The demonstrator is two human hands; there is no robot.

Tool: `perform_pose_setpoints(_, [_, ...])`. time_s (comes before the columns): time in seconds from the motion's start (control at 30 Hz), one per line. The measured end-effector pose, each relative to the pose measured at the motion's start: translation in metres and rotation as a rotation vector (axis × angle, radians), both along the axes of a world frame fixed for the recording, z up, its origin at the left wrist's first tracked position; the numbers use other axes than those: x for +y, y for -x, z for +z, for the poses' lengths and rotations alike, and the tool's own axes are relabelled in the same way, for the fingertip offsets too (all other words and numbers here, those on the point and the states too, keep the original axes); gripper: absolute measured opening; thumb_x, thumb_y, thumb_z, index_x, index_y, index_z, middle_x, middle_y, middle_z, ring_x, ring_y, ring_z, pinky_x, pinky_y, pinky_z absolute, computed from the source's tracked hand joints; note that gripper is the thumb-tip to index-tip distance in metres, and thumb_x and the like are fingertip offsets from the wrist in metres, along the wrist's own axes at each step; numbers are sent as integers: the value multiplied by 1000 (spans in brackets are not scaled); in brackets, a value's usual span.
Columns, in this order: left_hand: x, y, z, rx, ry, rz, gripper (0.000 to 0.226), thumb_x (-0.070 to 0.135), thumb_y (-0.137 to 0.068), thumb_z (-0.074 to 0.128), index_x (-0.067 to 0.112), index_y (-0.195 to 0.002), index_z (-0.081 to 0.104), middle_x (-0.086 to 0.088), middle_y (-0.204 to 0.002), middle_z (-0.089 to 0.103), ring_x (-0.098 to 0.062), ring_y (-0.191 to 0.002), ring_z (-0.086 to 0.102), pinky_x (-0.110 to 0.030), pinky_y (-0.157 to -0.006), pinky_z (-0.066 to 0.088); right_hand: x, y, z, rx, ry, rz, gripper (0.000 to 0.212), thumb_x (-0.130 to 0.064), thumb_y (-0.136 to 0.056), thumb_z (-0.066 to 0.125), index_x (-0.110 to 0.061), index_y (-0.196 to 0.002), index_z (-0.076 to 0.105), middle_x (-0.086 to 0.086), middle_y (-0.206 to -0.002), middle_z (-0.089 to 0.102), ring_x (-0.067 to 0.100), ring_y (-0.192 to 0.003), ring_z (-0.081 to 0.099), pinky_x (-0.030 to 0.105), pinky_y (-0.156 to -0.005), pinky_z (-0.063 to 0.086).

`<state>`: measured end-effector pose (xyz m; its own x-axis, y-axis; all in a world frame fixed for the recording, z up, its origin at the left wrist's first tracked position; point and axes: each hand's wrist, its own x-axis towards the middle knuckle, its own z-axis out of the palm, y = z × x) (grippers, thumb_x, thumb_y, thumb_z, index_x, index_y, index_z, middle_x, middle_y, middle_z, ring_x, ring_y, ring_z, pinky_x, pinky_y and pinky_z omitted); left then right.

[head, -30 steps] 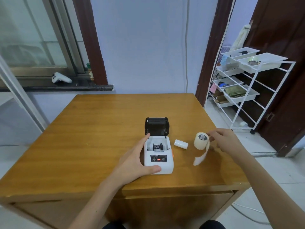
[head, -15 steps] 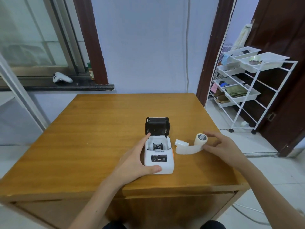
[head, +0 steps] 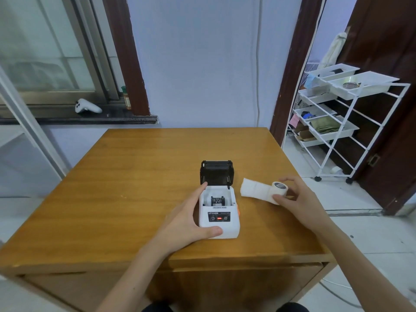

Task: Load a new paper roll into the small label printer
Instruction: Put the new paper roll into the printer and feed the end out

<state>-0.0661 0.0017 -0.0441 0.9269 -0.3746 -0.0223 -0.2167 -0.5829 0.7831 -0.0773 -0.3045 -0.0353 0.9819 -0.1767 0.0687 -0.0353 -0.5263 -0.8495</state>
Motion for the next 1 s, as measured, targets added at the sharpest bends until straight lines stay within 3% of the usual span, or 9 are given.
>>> perform_pose_setpoints(0.13, [1,-1,-1,-14,-2,2,108,59,-59,80,60,-144,13,31,-141,44,-1,-127,45,-31,-103,39,4,3,10,-40,-124,-52,35,-18,-86,69,-31,-111,48,-2,-106,71,20,-92,70,39,-76,56])
perform_pose_setpoints(0.23, [1,-1,-1,-36,-17,-12,105,57,-62,81,60,-144,15,31,-145,39,0,-129,42,-29,-101,37,12,5,28,-70,-241,-41,32,-12,-87,68,-19,-111,48,4,-108,70,25,-83,70,20,-54,52])
perform_pose_setpoints(0.3, [1,-1,-1,-60,-36,-23,102,60,-62,79,61,-142,17,31,-151,29,2,-133,36,-32,-107,35,18,6,39,-67,-328,-19,26,-8,-88,66,-13,-108,50,3,-108,69,27,-78,72,14,-49,49])
perform_pose_setpoints(0.4, [2,-1,-2,-82,-48,-41,96,63,-62,77,66,-137,18,37,-149,20,6,-133,30,-31,-110,31,28,7,52,-27,-437,68,20,-9,-90,65,-14,-107,56,7,-99,74,27,-74,72,20,-54,54])
perform_pose_setpoints(0.53, [2,-2,-5,-95,-56,-35,98,63,-62,77,63,-141,18,33,-154,19,7,-133,28,-28,-108,30,42,6,54,19,-557,159,19,-13,-93,60,-21,-110,63,8,-82,70,22,-67,59,32,-64,52])
perform_pose_setpoints(0.67, [2,-3,-5,-112,-72,-52,97,62,-66,79,62,-140,17,34,-150,17,11,-128,25,-22,-101,27,57,3,51,95,-633,209,24,-19,-97,53,-26,-118,63,11,-85,61,18,-63,50,31,-55,43])
perform_pose_setpoints(1.0, [1,-3,-4,-120,-86,-64,98,67,-64,74,54,-145,20,29,-155,17,1,-135,30,-28,-106,31,68,-5,50,269,-736,321,30,-14,-94,59,-13,-124,60,17,-99,63,19,-71,60,25,-61,59])
